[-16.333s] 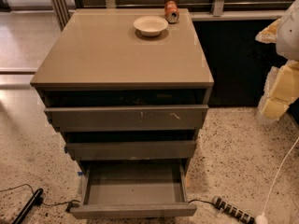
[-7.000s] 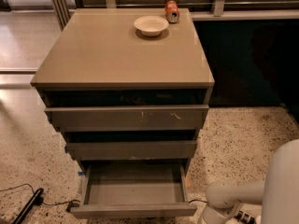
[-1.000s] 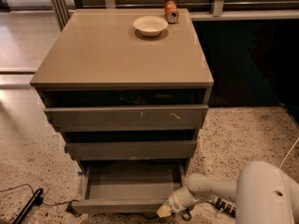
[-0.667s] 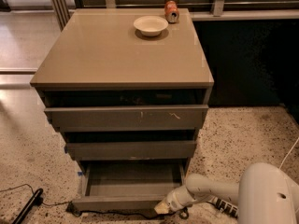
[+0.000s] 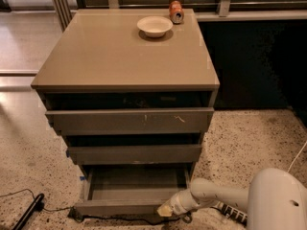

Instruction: Close bottom drawer

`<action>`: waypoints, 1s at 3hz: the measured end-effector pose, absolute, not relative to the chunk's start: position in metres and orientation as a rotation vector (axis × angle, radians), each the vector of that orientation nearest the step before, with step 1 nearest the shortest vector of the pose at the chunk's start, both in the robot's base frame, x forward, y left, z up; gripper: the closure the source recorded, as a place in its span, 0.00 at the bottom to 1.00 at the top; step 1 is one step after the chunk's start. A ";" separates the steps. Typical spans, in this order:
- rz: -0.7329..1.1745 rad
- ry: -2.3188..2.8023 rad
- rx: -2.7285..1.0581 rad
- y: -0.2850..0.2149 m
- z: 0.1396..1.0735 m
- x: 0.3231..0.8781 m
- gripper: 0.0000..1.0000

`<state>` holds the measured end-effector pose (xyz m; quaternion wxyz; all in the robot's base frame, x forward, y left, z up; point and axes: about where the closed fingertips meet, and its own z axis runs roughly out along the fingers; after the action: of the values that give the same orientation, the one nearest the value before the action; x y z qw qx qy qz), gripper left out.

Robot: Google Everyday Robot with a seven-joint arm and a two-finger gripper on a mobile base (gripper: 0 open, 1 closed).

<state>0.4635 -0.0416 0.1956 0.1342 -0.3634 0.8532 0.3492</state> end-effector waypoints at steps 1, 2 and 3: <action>1.032 2.487 -1.040 -0.037 0.180 0.464 1.00; 1.032 2.487 -1.039 -0.037 0.180 0.464 1.00; 1.015 2.477 -0.998 -0.031 0.172 0.471 1.00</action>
Offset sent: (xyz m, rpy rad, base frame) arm 0.0236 0.0219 -0.1007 0.0201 0.1239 -0.0692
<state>0.4710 -0.0311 0.1716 0.1417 -0.3457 0.8583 0.3517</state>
